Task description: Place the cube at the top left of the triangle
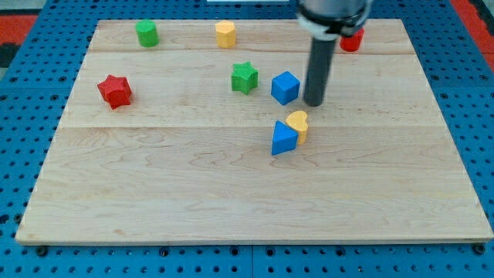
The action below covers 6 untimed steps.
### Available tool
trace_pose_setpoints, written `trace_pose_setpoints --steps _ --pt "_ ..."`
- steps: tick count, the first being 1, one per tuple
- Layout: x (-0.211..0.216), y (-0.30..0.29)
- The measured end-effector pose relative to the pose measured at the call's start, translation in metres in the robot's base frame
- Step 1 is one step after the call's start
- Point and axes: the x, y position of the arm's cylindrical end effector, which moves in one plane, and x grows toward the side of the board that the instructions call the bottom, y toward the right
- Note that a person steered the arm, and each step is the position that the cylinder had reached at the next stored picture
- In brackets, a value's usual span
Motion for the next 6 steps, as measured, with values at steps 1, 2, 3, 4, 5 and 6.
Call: trace_pose_setpoints --steps 1,2,3,4,5,6 --pt "-0.047 -0.029" --pt "-0.038 -0.069" --pt "0.022 -0.063" --pt "0.054 -0.065" --pt "0.045 -0.118" --pt "0.012 -0.163"
